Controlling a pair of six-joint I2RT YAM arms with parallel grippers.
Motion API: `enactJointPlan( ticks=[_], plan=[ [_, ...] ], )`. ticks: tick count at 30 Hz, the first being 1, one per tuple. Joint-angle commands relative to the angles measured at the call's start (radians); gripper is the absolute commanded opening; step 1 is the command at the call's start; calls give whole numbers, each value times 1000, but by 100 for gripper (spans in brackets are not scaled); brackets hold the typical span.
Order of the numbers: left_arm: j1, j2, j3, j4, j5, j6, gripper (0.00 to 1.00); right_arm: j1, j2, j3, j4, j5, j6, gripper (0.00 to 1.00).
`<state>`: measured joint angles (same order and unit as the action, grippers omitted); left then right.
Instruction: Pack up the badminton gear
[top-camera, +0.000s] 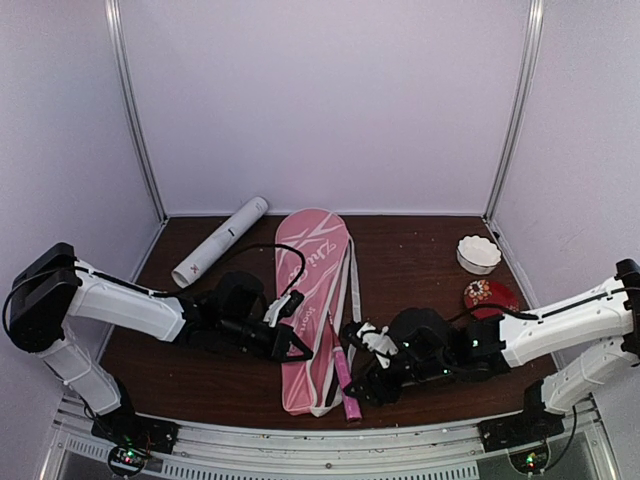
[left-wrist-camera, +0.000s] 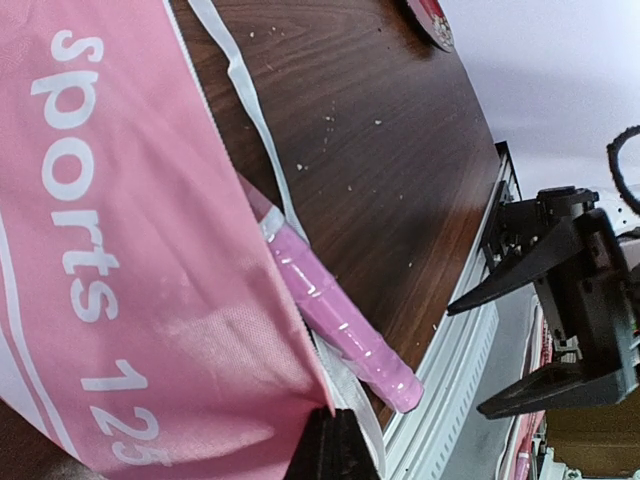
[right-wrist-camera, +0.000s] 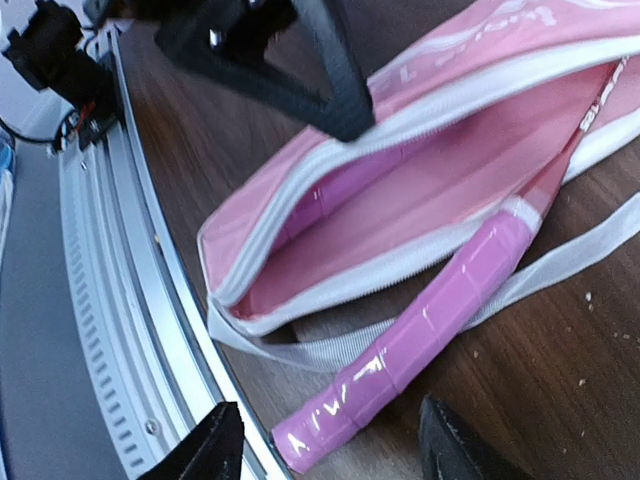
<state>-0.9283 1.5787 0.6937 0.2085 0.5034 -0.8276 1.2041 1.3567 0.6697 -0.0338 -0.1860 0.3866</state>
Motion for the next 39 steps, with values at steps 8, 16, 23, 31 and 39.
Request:
enactJointPlan(
  ticks=[8,16,23,31,39],
  plan=[
    [5,1,11,23,28,27,0,187,55,-86,-73,187,-86,62],
    [5,7,12,27,30,26,0,196,200,-38,-37,264,-116,51],
    [5,15,13,24,40,32,0,201,171,5,-10,307,-116,35],
    [-4,22,14,31,58,38,0,200,171,79,-6,330,-151,20],
    [-25,26,25,58,95,28,0,199,270,198,-24,322,-176,16]
  ],
)
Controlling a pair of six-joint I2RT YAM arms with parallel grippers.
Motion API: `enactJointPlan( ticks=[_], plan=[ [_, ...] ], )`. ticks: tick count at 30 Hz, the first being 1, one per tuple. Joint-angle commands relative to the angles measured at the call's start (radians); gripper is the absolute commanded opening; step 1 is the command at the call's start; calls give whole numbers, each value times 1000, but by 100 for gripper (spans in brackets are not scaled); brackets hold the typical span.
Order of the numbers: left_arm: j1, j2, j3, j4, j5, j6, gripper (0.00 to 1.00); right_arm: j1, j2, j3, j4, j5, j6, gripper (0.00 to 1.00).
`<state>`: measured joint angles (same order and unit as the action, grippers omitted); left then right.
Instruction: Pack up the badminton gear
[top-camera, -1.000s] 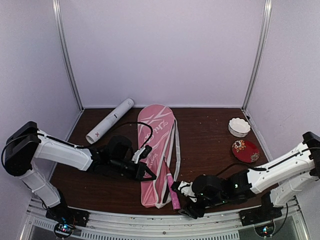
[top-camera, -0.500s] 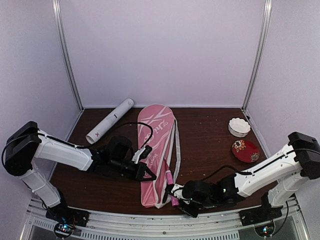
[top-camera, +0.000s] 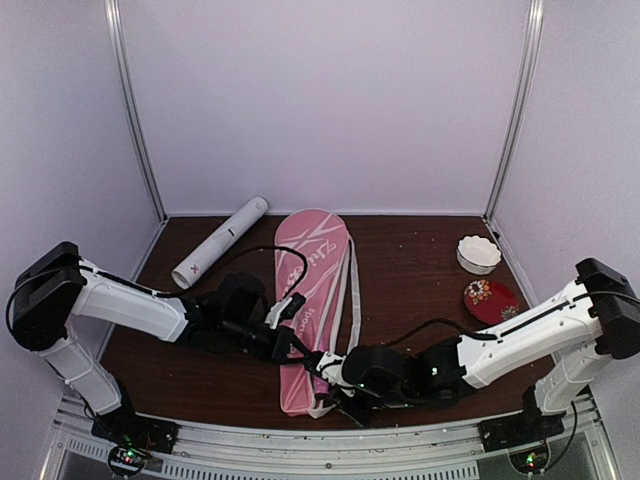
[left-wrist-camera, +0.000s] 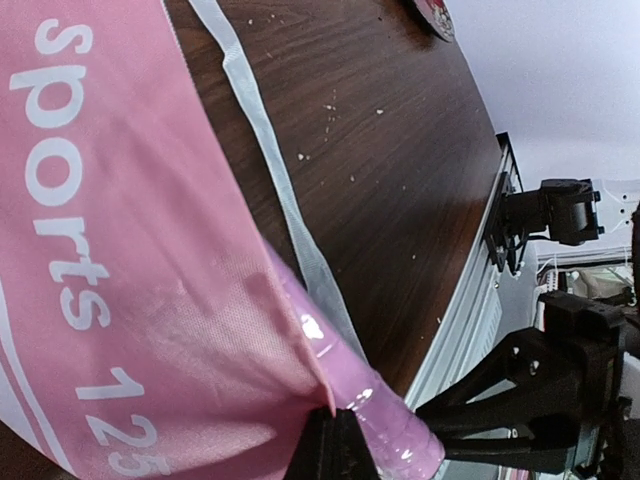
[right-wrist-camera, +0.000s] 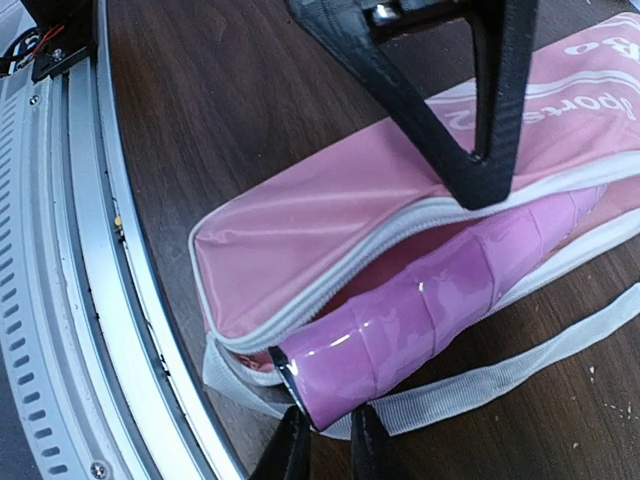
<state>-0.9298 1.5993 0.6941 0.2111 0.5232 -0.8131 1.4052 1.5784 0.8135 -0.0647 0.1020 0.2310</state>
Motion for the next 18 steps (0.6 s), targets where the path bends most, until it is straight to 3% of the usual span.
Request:
enactJointPlan(
  ticks=[1,12,18],
  plan=[
    [-26,5,26,60,77,12,0,0,62,61,8,32,-21,15],
    [-41,1,1,162,137,-40,0,-2,166,97,37,32,-20,7],
    [-43,28,-13,196,136,-70,0,0,118,39,182,-13,-51,9]
  ],
)
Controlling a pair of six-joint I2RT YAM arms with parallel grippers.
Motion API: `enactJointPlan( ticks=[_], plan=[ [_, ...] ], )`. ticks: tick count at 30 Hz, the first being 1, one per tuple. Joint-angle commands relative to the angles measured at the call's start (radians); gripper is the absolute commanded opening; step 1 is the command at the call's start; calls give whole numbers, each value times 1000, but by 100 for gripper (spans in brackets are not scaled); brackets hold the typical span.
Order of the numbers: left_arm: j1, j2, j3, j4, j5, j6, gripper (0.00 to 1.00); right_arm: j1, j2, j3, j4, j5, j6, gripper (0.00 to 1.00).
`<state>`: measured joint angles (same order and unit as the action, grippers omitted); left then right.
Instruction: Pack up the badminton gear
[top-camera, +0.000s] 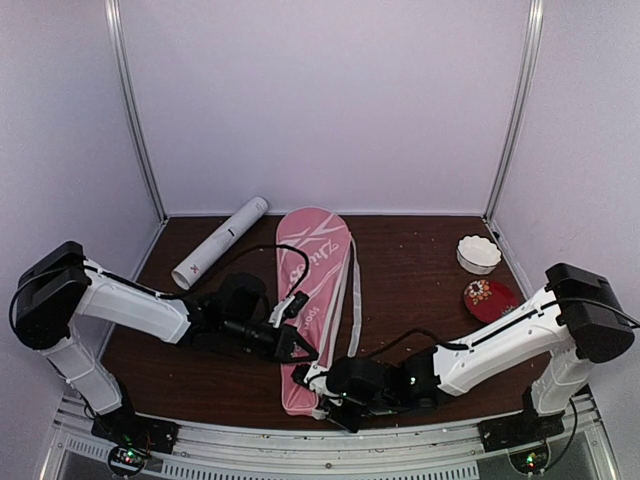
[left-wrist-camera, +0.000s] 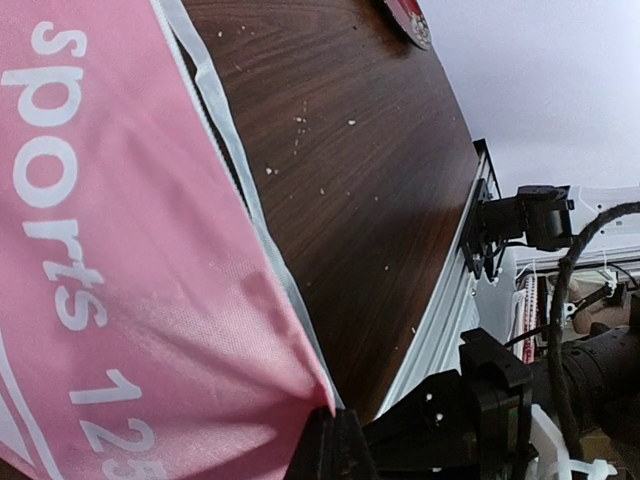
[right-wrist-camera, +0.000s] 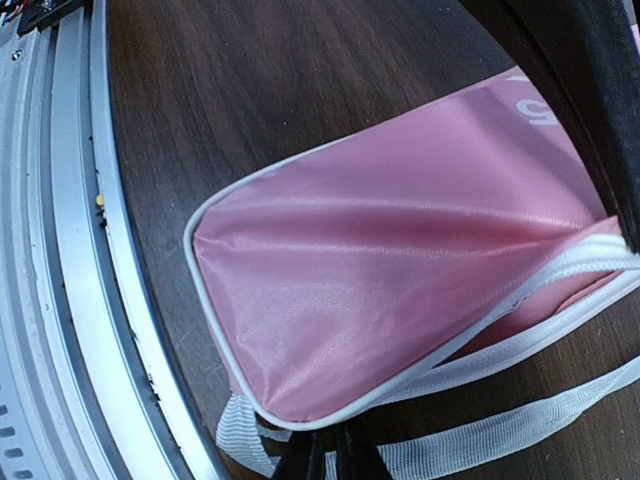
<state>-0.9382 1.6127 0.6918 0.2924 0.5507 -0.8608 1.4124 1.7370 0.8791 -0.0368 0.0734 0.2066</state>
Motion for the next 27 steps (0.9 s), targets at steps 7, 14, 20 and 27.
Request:
enactJointPlan(
  ticks=[7,14,20,27],
  plan=[
    [-34,7,-19,78,84,-4,0,-10,-35,-10,89,-38,-20,35],
    [-33,-5,-18,-28,29,46,0,-37,-132,-134,80,-71,70,42],
    [-33,0,-4,-54,18,65,0,-83,-164,-190,143,-161,115,33],
    [-33,-3,5,-40,35,66,0,-85,-65,-104,168,-197,86,11]
  ],
)
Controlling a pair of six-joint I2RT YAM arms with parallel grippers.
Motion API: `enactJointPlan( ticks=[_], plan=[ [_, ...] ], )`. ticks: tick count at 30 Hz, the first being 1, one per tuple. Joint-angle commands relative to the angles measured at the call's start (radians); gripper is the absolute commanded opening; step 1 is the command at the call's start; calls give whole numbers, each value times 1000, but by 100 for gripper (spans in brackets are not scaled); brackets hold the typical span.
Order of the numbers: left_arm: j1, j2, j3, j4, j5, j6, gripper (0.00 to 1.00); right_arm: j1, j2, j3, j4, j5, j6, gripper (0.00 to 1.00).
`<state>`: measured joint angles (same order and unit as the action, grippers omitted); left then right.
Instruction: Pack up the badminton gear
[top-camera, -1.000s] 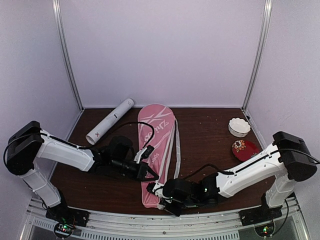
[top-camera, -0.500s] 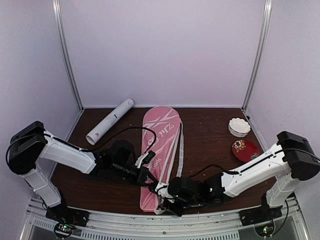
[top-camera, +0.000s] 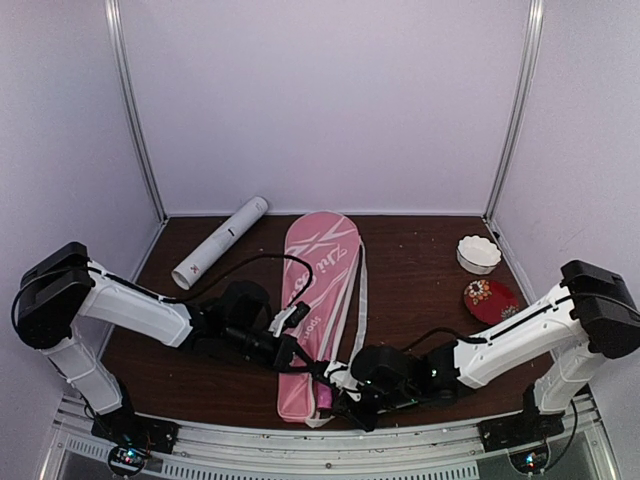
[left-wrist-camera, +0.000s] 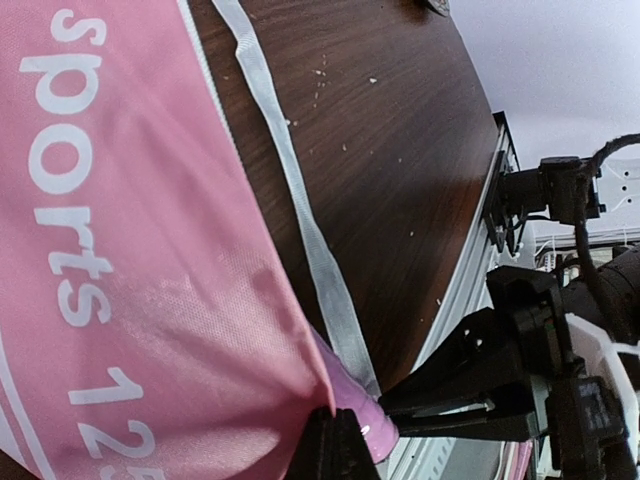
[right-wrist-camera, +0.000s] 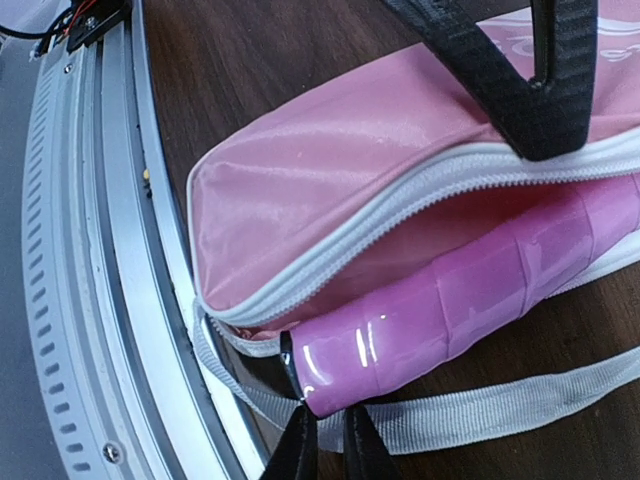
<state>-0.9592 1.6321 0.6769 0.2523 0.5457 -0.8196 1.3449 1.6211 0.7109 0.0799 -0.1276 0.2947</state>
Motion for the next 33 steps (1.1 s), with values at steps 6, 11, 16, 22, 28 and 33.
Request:
enactJointPlan(
  ticks=[6,11,16,22,28,33],
  plan=[
    [-12,-29,2,36,55,2,0,-15,96,125,88,-24,-12,1],
    [-12,-19,-5,64,66,-16,0,-16,143,163,72,-24,-39,0],
    [-12,-5,-3,76,68,-29,0,-16,175,172,60,-18,-39,0],
    [-12,-17,-1,36,46,-18,13,-9,135,117,81,-3,-37,17],
    [-11,-95,14,-57,-18,34,26,-12,74,95,60,11,-35,25],
    [13,-126,34,-126,-16,71,36,-18,61,83,10,-9,-24,33]
  ],
)
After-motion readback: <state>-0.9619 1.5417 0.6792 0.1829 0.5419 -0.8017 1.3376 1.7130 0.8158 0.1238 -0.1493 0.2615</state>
